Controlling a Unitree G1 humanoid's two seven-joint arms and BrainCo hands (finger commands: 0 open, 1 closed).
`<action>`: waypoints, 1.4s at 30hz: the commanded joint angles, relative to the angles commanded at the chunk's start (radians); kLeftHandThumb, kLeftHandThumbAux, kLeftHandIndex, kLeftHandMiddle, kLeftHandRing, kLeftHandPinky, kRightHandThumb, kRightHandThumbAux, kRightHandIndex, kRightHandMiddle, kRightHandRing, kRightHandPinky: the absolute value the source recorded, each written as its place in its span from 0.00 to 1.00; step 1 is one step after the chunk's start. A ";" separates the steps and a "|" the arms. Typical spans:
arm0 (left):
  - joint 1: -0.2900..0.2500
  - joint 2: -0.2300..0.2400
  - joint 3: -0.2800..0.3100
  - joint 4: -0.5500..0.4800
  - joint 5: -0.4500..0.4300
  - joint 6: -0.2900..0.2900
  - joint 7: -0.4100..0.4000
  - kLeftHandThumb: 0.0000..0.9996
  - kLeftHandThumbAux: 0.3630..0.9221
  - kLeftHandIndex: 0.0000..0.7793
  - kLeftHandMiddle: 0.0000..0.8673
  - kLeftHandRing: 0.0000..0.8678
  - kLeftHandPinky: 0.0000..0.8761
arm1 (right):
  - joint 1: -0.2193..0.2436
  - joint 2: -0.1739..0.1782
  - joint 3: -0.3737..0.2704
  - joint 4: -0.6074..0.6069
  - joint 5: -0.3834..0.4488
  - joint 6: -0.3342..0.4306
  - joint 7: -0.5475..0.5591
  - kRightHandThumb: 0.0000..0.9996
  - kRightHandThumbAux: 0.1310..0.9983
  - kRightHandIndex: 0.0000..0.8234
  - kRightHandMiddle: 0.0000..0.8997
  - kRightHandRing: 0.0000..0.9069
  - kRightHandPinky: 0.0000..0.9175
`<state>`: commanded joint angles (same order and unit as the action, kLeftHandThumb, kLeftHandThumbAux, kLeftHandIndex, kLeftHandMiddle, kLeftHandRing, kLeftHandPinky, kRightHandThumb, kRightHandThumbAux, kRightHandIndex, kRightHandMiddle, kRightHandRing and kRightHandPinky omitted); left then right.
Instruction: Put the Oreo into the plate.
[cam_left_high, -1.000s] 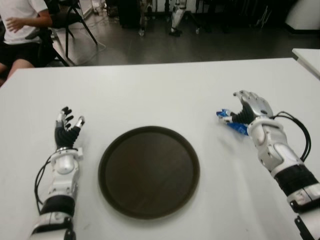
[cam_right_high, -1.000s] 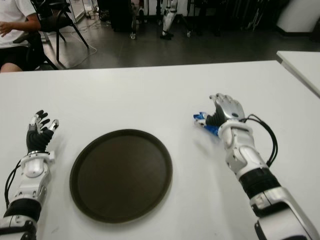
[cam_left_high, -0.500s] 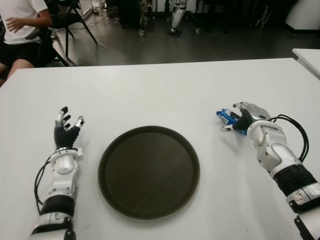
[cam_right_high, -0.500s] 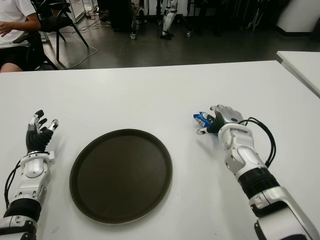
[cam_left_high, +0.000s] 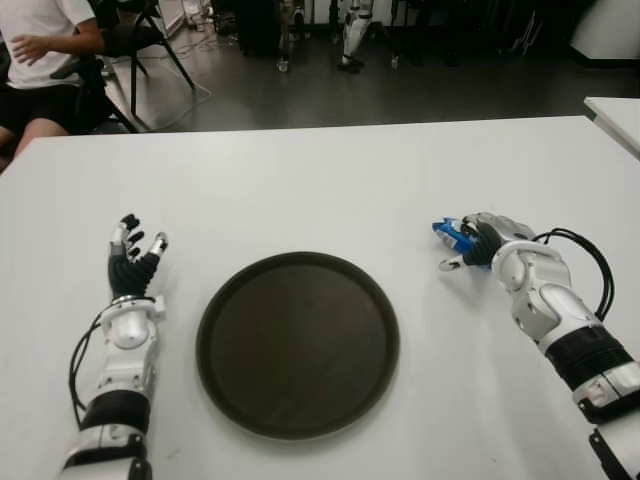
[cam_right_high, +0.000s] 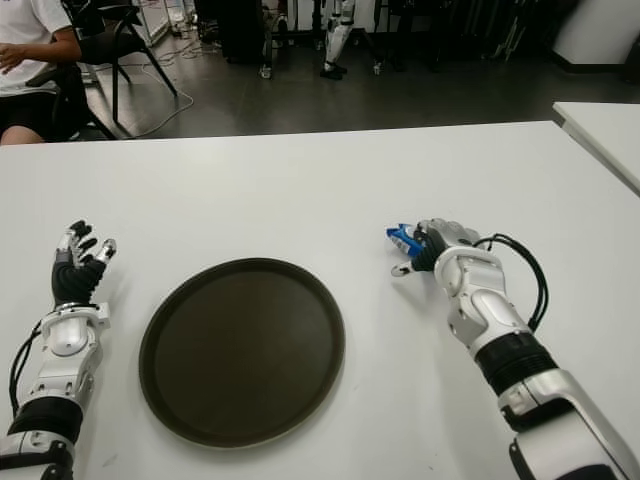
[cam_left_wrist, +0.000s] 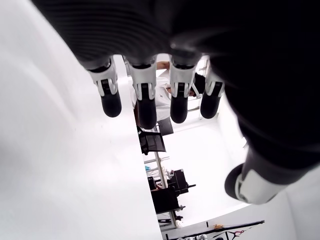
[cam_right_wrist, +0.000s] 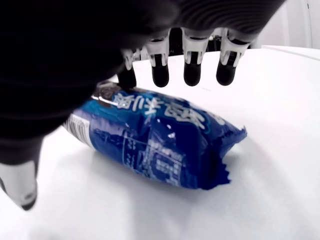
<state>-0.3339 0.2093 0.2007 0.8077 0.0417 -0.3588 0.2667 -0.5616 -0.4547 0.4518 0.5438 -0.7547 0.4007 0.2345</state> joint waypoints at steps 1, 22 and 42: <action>0.001 0.000 -0.001 0.001 0.001 -0.003 0.000 0.27 0.51 0.08 0.15 0.13 0.06 | -0.008 0.003 0.002 0.018 0.002 -0.006 -0.003 0.00 0.46 0.00 0.00 0.00 0.00; 0.000 0.003 -0.005 0.003 0.002 -0.014 -0.010 0.27 0.51 0.10 0.20 0.16 0.07 | -0.158 0.045 0.046 0.255 0.013 -0.089 0.015 0.00 0.48 0.00 0.00 0.00 0.00; -0.001 0.005 0.000 0.029 -0.010 -0.059 -0.020 0.28 0.50 0.09 0.16 0.14 0.07 | -0.328 0.075 0.112 0.513 0.019 -0.210 0.041 0.00 0.46 0.03 0.02 0.01 0.03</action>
<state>-0.3346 0.2141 0.2011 0.8364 0.0316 -0.4174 0.2469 -0.8892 -0.3793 0.5633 1.0566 -0.7353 0.1904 0.2755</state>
